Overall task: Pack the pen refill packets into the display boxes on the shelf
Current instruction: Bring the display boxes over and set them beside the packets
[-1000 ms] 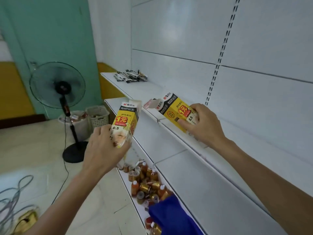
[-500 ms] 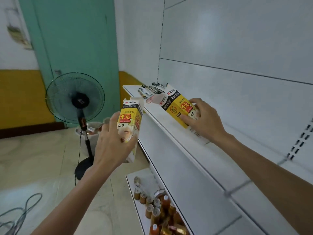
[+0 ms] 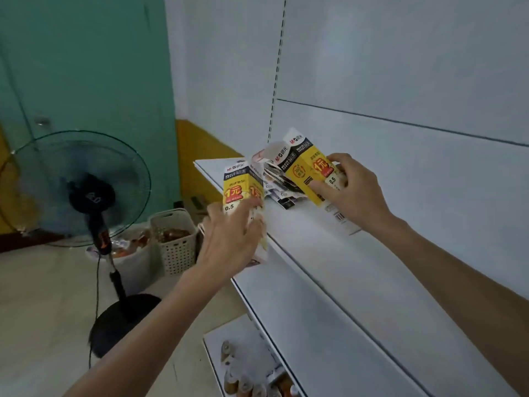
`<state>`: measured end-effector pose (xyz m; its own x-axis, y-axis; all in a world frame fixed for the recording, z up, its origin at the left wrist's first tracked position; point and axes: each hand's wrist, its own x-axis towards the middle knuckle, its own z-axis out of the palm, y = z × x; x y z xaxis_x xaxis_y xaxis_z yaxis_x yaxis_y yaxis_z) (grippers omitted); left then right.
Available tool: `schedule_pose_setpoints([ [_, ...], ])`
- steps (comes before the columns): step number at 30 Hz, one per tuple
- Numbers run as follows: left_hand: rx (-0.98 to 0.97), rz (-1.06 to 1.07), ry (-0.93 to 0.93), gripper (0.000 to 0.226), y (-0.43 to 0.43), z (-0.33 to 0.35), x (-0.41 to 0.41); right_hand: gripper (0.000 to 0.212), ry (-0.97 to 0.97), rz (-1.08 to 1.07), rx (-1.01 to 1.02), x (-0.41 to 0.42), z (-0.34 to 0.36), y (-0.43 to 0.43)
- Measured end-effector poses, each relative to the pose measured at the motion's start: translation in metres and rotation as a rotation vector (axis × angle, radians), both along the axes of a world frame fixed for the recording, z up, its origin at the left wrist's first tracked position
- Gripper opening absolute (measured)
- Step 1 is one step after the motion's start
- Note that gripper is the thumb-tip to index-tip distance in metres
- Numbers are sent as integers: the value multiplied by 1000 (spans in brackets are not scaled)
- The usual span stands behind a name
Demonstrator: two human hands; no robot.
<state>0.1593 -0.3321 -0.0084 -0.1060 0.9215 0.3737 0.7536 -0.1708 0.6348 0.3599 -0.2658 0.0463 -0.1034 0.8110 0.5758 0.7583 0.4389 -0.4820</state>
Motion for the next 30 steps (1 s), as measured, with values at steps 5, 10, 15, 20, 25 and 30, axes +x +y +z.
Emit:
schedule_pose_setpoints([
  [5, -33, -358, -6, 35, 59, 19, 24, 54, 19, -202, 63, 5, 19, 30],
  [10, -7, -492, 297, 45, 94, 25, 73, 54, -31, -420, 48, 27, 25, 27],
  [15, -98, -552, 462, 57, 117, 19, 117, 55, -68, -576, 14, 52, 16, 15],
  [20, -196, -752, 258, 48, 134, 21, 135, 54, -77, -612, 21, 72, 11, 12],
  [25, -191, -933, 140, 52, 156, 16, 146, 56, -93, -618, 36, 83, 11, 17],
  [30, -154, -1017, 286, 66, 184, -2, 158, 55, -107, -626, 29, 85, 9, 20],
])
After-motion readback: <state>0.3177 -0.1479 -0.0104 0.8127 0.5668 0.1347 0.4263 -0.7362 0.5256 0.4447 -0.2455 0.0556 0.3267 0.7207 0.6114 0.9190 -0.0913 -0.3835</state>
